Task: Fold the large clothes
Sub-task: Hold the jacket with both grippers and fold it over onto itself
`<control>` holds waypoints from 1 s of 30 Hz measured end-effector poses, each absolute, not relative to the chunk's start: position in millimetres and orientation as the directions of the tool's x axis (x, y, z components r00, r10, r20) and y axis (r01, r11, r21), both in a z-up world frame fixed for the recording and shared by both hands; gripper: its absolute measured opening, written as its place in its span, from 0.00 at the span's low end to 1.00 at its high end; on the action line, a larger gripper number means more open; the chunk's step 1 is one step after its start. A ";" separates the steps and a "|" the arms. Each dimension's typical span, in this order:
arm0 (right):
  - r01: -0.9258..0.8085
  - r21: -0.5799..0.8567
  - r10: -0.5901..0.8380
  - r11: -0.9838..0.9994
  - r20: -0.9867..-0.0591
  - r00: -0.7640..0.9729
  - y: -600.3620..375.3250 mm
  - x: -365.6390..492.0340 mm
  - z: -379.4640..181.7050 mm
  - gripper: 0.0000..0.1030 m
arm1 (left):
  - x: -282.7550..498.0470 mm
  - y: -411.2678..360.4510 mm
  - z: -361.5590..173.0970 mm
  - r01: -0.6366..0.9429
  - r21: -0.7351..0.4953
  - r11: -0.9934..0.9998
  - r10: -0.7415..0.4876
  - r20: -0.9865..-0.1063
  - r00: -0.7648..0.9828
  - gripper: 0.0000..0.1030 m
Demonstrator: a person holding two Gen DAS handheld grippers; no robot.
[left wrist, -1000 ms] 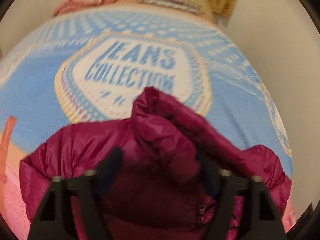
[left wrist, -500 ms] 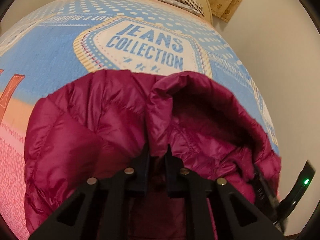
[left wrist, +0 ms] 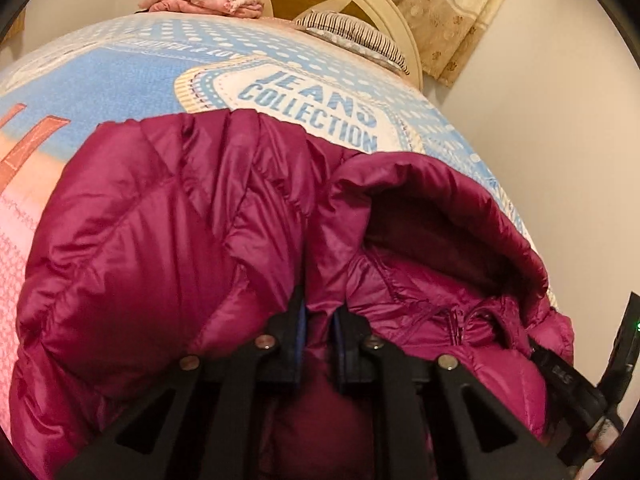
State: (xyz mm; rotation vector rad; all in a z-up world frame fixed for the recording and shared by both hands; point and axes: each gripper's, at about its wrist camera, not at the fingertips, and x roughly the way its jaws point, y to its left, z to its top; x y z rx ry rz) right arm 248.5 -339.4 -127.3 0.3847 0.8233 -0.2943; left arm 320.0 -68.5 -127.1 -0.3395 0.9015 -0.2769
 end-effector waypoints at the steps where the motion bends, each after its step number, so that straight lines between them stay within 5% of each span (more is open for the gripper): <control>1: 0.393 0.229 -0.090 0.890 -0.757 0.647 -341.4 243.0 -122.8 0.09 | 319.7 -67.8 -127.3 0.094 -0.401 0.911 -0.375 -0.713 0.593 0.17; 8: 0.370 0.288 -0.134 0.883 -0.603 0.787 -331.4 223.4 -47.2 0.09 | 318.1 -70.3 -126.7 0.097 -0.403 0.910 -0.376 -0.705 0.601 0.17; 13: 0.333 0.250 -0.060 0.909 -0.713 0.699 -315.4 311.7 -51.4 0.09 | 315.4 -68.7 -127.5 0.099 -0.412 0.906 -0.384 -0.700 0.602 0.17; 19: 0.356 0.299 0.041 0.885 -0.813 0.580 -319.9 319.6 -107.9 0.09 | 315.7 -66.5 -128.2 0.101 -0.426 0.899 -0.396 -0.694 0.601 0.17; 30: 0.280 0.064 -0.130 0.958 -0.773 0.621 -284.6 302.9 -127.5 0.09 | 298.5 -71.1 -86.6 0.148 -0.314 0.938 -0.335 -0.709 0.621 0.26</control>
